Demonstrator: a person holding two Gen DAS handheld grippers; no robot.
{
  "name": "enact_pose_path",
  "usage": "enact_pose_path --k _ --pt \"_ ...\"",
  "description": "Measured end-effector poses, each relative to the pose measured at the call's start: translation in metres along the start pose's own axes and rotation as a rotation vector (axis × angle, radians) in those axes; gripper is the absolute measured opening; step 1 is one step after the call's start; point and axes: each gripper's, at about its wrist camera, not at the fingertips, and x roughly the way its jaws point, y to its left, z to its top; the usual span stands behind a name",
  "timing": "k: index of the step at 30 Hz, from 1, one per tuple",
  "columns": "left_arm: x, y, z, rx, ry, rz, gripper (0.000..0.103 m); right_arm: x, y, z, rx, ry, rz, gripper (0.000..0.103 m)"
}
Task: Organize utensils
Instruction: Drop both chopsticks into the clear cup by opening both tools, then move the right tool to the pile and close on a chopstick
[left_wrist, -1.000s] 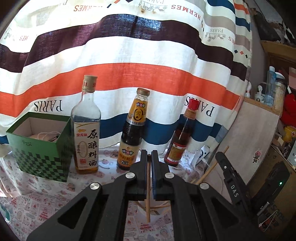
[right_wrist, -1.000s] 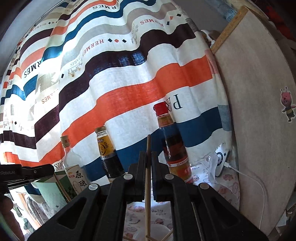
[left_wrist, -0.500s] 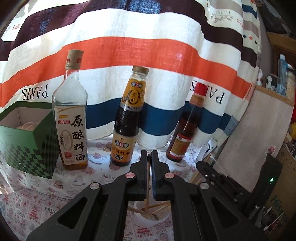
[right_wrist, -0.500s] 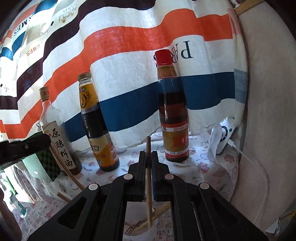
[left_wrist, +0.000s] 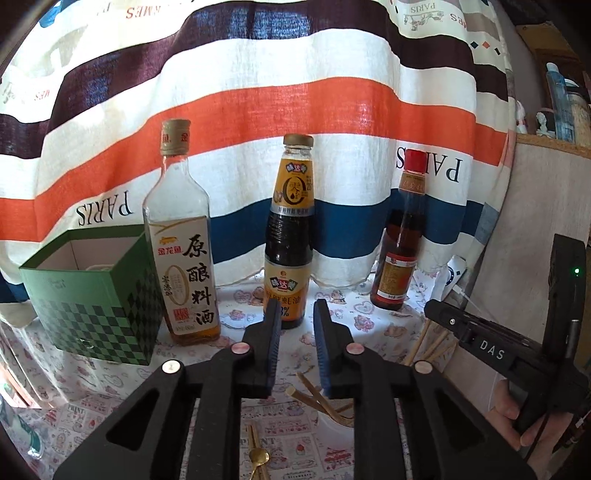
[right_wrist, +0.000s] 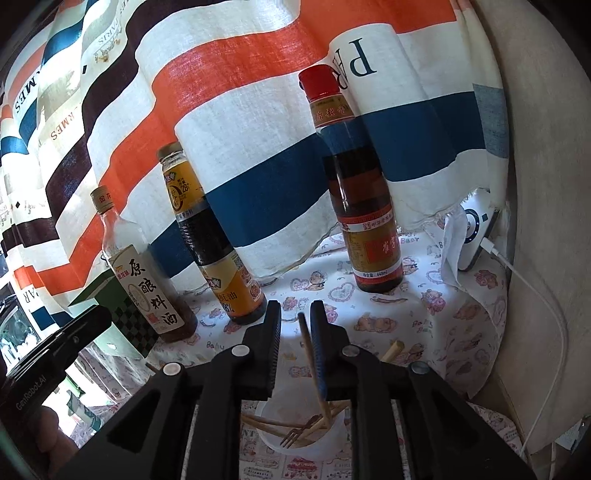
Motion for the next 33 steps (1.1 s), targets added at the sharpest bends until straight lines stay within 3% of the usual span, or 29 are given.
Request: enact_pose_path --k 7,13,15,17,18,21,22,24,28,31,33 --pt "-0.019 0.008 0.005 0.010 -0.047 0.048 0.028 -0.028 0.007 0.008 -0.004 -0.062 0.020 0.024" --pt "-0.050 0.026 0.003 0.000 -0.104 0.121 0.047 -0.069 0.035 0.006 -0.056 -0.178 -0.019 0.036" --pt "-0.066 0.034 0.000 -0.002 -0.126 0.136 0.062 -0.081 0.046 0.004 -0.065 -0.196 0.003 0.038" --pt "-0.082 0.039 -0.004 0.012 -0.149 0.172 0.076 -0.096 0.060 -0.001 -0.085 -0.231 -0.006 0.053" --pt "-0.090 0.043 -0.008 0.022 -0.155 0.194 0.085 -0.103 0.068 -0.004 -0.104 -0.256 -0.019 0.055" --pt "-0.117 0.060 -0.027 0.021 -0.184 0.206 0.096 -0.124 0.091 -0.016 -0.172 -0.311 -0.028 0.056" --pt "-0.123 0.066 -0.034 0.019 -0.183 0.225 0.097 -0.129 0.097 -0.021 -0.188 -0.318 -0.020 0.062" --pt "-0.132 0.077 -0.047 0.014 -0.176 0.246 0.099 -0.136 0.106 -0.031 -0.208 -0.323 0.006 0.067" --pt "-0.140 0.099 -0.074 0.010 -0.149 0.212 0.103 -0.138 0.112 -0.053 -0.224 -0.250 0.045 0.075" --pt "-0.139 0.112 -0.097 -0.005 -0.134 0.216 0.103 -0.133 0.109 -0.075 -0.232 -0.205 0.014 0.076" --pt "-0.136 0.116 -0.114 0.011 -0.132 0.223 0.103 -0.128 0.103 -0.092 -0.208 -0.177 -0.013 0.086"
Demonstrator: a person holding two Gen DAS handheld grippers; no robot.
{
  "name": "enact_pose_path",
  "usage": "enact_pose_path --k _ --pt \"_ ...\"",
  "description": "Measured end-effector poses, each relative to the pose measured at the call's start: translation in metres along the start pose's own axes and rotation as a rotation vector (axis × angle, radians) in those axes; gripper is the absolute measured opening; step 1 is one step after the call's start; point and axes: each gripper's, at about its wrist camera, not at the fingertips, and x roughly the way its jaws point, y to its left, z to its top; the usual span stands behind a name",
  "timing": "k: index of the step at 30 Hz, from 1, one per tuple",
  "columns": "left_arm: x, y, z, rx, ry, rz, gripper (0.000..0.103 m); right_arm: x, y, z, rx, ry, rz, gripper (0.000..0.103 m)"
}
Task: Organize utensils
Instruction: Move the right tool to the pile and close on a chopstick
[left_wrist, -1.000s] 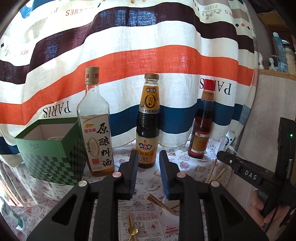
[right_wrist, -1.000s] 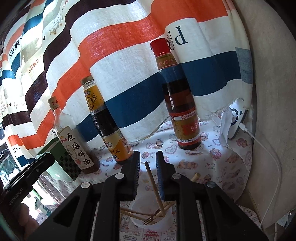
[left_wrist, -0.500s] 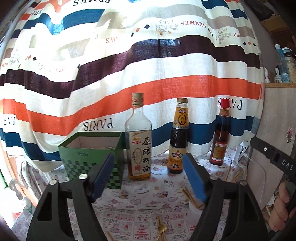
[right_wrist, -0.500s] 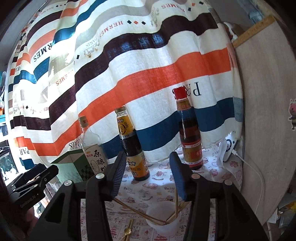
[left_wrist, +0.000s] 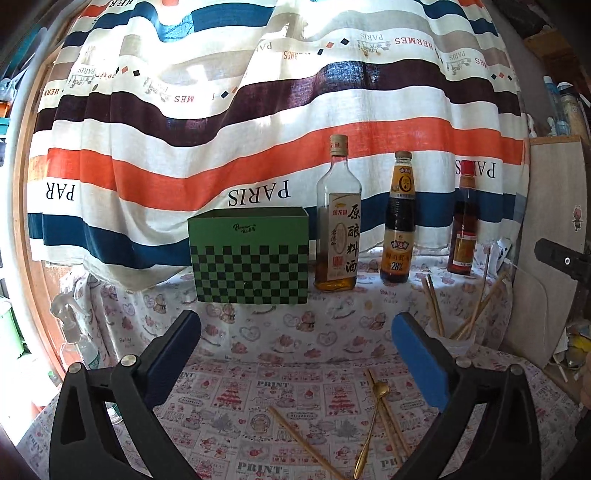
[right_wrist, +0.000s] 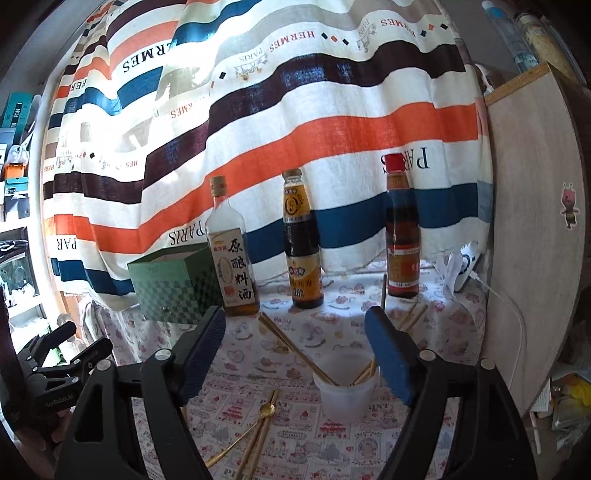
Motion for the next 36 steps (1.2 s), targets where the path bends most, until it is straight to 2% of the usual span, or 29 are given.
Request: enact_pose_path --k 1,3,5,7,9,12,17,22,26,30,32,36 --pt "0.002 0.000 -0.009 0.012 -0.001 0.000 0.103 0.002 -0.002 -0.010 0.026 0.031 -0.017 0.091" --pt "0.006 0.001 -0.025 0.020 0.001 -0.004 0.103 0.013 -0.008 -0.030 0.084 0.116 -0.038 0.091" --pt "0.017 -0.001 -0.038 0.032 0.057 0.010 0.103 0.026 -0.011 -0.049 0.113 0.165 -0.003 0.091" --pt "0.026 -0.002 -0.045 0.032 0.108 -0.009 0.103 0.041 -0.006 -0.065 0.065 0.215 -0.032 0.091" --pt "0.030 -0.002 -0.051 0.033 0.129 0.016 0.103 0.051 0.000 -0.077 0.000 0.224 -0.048 0.091" --pt "0.028 0.002 -0.052 0.001 0.120 0.033 0.103 0.064 0.004 -0.091 -0.040 0.241 -0.072 0.091" --pt "0.035 0.008 -0.058 -0.020 0.140 0.068 0.103 0.084 0.001 -0.107 0.008 0.333 -0.024 0.091" --pt "0.052 0.015 -0.066 -0.072 0.238 0.043 0.103 0.103 0.003 -0.123 0.032 0.453 0.041 0.091" --pt "0.056 0.025 -0.067 -0.130 0.270 0.021 0.103 0.113 0.016 -0.139 -0.016 0.534 0.078 0.091" --pt "0.064 0.020 -0.075 -0.085 0.279 0.088 0.103 0.122 0.035 -0.157 -0.103 0.636 0.117 0.091" --pt "0.071 0.019 -0.079 -0.077 0.313 0.085 0.103 0.123 0.041 -0.165 -0.127 0.670 0.125 0.079" --pt "0.086 0.028 -0.089 -0.169 0.434 0.014 0.103 0.126 0.050 -0.179 -0.159 0.735 0.152 0.058"
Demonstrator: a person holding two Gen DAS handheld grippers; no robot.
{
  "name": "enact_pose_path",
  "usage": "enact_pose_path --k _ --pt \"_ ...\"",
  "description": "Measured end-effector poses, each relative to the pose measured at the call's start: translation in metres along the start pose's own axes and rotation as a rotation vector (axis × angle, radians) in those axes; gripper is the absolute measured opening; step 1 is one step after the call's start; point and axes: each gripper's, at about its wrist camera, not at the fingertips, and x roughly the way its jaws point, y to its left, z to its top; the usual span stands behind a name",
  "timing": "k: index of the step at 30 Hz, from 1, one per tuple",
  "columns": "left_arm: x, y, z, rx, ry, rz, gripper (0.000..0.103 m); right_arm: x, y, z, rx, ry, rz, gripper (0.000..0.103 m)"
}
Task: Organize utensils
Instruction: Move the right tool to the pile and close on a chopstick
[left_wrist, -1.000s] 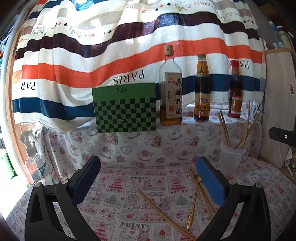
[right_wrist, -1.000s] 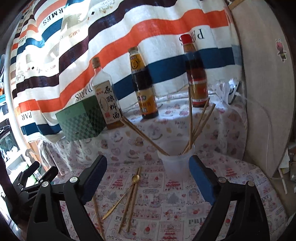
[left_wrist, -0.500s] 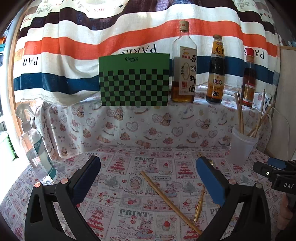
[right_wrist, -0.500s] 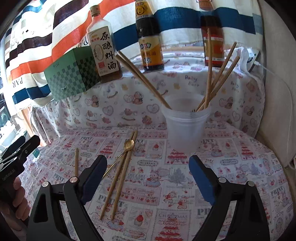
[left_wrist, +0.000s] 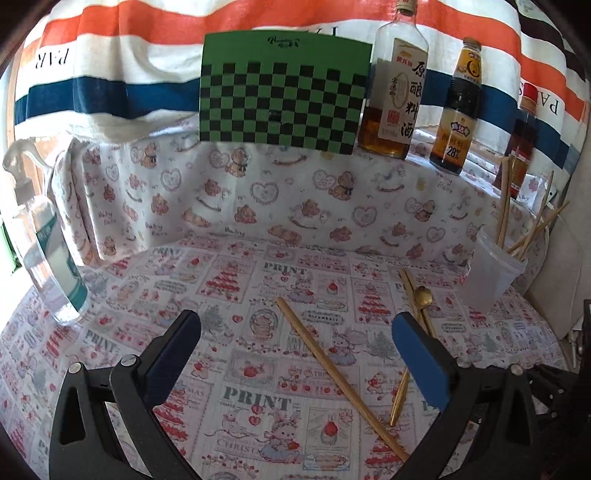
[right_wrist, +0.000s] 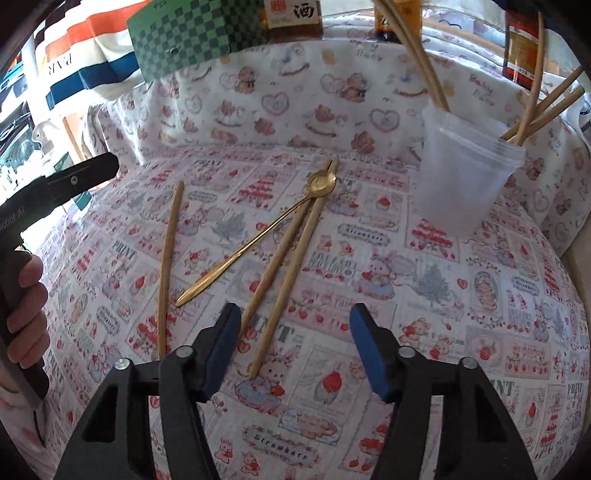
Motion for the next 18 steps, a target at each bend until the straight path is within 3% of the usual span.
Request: enact_pose_path --k 2,7,8,12,15,18 --pt "0.008 0.005 -0.001 -0.026 0.043 -0.003 0.103 0.006 0.004 -0.003 -0.014 0.023 0.008 0.046" --pt "0.026 0.010 -0.004 -0.051 0.119 0.028 0.103 0.004 0.012 -0.006 -0.052 0.015 -0.008 0.036" --pt "0.027 0.010 -0.005 -0.051 0.127 0.032 0.103 0.005 0.012 -0.007 -0.046 0.021 -0.011 0.029" --pt "0.035 0.009 -0.008 -0.041 0.160 0.048 0.103 0.004 0.010 -0.006 -0.056 0.028 -0.047 0.021" --pt "0.040 0.008 -0.009 -0.035 0.189 0.047 0.103 0.003 0.010 -0.005 -0.071 0.021 -0.069 0.007" --pt "0.043 0.007 -0.011 -0.046 0.213 0.026 0.103 0.004 0.010 -0.005 -0.086 0.000 -0.133 0.006"
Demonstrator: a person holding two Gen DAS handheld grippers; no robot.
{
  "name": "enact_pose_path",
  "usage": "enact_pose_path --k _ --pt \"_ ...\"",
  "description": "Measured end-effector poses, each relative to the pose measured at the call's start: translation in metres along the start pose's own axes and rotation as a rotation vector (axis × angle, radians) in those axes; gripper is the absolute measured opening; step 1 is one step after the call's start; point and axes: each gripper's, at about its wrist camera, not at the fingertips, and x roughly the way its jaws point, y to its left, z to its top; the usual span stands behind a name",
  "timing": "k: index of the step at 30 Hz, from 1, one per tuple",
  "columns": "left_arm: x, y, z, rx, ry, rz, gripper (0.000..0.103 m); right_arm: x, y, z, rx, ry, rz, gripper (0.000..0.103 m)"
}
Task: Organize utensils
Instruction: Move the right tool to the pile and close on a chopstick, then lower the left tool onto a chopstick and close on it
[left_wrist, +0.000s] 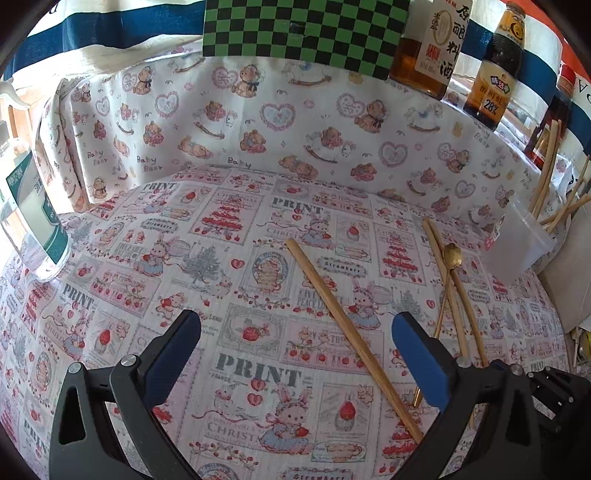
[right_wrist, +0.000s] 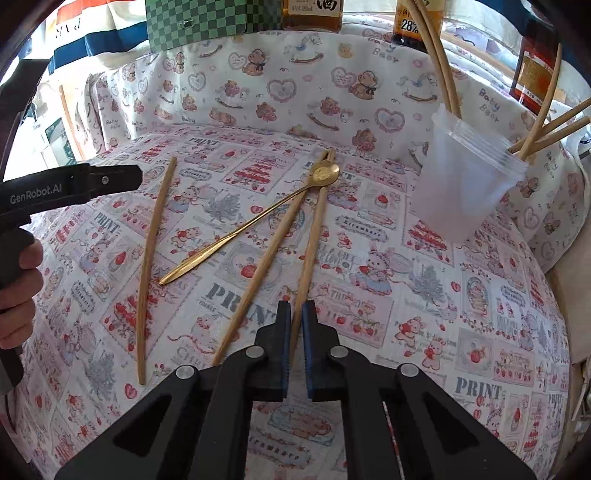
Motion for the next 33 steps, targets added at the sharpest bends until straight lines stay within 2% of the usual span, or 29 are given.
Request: enact_pose_path --k 2,6,8,10,12,15,18,20,22,23,25,27,28,30,33 --pt "0.003 0.001 -0.001 -0.013 0.017 -0.007 0.103 0.002 -0.006 0.001 0.023 -0.006 -0.038 0.006" --pt "0.010 -0.004 -0.004 0.007 0.055 -0.022 0.103 0.004 -0.029 0.006 0.111 0.006 -0.039 0.005" --pt "0.015 -0.010 -0.005 0.043 0.086 0.017 0.103 0.005 -0.038 0.006 0.130 0.006 -0.053 0.005" --pt "0.019 -0.015 -0.007 0.087 0.107 0.094 0.103 0.004 -0.042 0.007 0.135 0.003 -0.074 0.005" --pt "0.024 -0.017 -0.011 0.113 0.122 0.128 0.103 0.003 -0.045 0.008 0.144 0.003 -0.073 0.005" --pt "0.025 -0.018 -0.010 0.113 0.122 0.086 0.100 0.004 -0.049 0.009 0.175 0.010 -0.037 0.005" --pt "0.028 -0.024 -0.010 0.117 0.139 0.006 0.097 0.006 -0.051 0.009 0.202 0.020 -0.008 0.006" --pt "0.030 -0.032 -0.010 0.156 0.116 0.019 0.090 0.008 -0.054 0.008 0.229 0.039 0.058 0.006" --pt "0.032 -0.042 -0.012 0.216 0.096 0.057 0.089 0.008 -0.054 0.008 0.248 0.051 0.113 0.006" --pt "0.031 -0.045 -0.013 0.228 0.077 0.054 0.084 0.006 -0.052 0.008 0.242 0.047 0.111 0.006" --pt "0.029 -0.049 -0.011 0.245 0.077 0.036 0.069 0.001 -0.048 0.009 0.214 0.026 0.071 0.006" --pt "0.024 -0.051 -0.009 0.269 0.061 0.086 0.027 -0.003 -0.046 0.010 0.201 0.011 0.044 0.006" --pt "0.025 -0.051 -0.007 0.283 0.058 0.124 0.018 -0.004 -0.046 0.010 0.203 0.010 0.045 0.006" --pt "0.026 -0.046 -0.004 0.281 0.054 0.105 0.016 -0.006 -0.049 0.009 0.219 0.014 0.056 0.006" --pt "0.026 -0.033 0.002 0.236 0.069 0.033 0.013 -0.008 -0.051 0.010 0.224 0.006 0.056 0.006"
